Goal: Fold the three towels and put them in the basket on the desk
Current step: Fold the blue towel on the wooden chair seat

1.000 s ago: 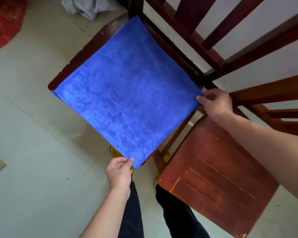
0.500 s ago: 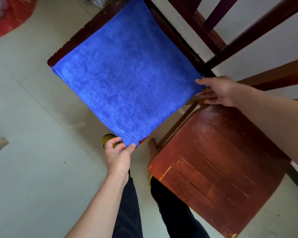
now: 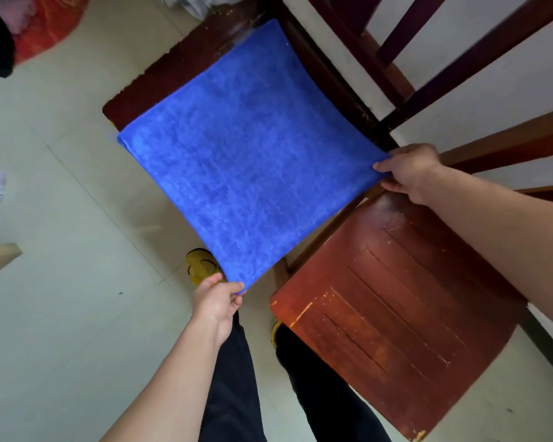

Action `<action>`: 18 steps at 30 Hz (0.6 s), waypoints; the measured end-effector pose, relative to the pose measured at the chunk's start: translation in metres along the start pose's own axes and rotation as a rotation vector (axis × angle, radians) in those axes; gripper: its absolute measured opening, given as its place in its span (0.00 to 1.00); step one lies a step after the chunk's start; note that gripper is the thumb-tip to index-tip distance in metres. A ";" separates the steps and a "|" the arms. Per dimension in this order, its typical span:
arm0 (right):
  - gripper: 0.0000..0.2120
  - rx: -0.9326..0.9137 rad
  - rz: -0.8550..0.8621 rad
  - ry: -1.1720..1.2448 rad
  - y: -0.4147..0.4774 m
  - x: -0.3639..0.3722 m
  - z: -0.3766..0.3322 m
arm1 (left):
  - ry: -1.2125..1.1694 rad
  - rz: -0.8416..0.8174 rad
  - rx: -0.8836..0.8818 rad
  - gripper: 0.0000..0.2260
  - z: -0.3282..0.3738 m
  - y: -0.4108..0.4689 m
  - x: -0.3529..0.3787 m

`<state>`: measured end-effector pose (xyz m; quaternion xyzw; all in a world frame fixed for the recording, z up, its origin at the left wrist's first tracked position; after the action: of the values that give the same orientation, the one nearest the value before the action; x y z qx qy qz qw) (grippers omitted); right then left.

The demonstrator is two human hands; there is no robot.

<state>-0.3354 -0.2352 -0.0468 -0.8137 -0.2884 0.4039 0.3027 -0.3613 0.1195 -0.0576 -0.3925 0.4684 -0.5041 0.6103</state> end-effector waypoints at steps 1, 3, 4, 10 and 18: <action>0.13 0.005 -0.002 0.028 -0.004 -0.002 -0.004 | -0.006 -0.035 -0.018 0.19 0.001 -0.005 -0.001; 0.12 0.022 -0.016 0.108 -0.017 -0.007 -0.018 | -0.025 -0.077 -0.040 0.18 0.010 -0.021 -0.007; 0.12 0.040 -0.019 0.148 -0.023 -0.009 -0.022 | -0.046 -0.077 -0.044 0.18 0.014 -0.028 -0.011; 0.12 0.098 -0.051 0.391 -0.057 0.010 -0.071 | -0.205 -0.056 0.028 0.11 0.068 -0.057 -0.034; 0.09 0.074 -0.123 0.525 -0.046 0.074 -0.161 | -0.331 -0.056 0.107 0.06 0.174 -0.028 -0.044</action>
<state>-0.1740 -0.1936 0.0299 -0.8598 -0.2342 0.1702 0.4207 -0.2026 0.1583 0.0207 -0.4500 0.3230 -0.4737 0.6847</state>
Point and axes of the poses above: each hand's wrist, its own y-axis towards the middle knuckle, its own x-axis out of the palm, z = x × y, the point moved 1 cm from there along y, towards the middle knuckle
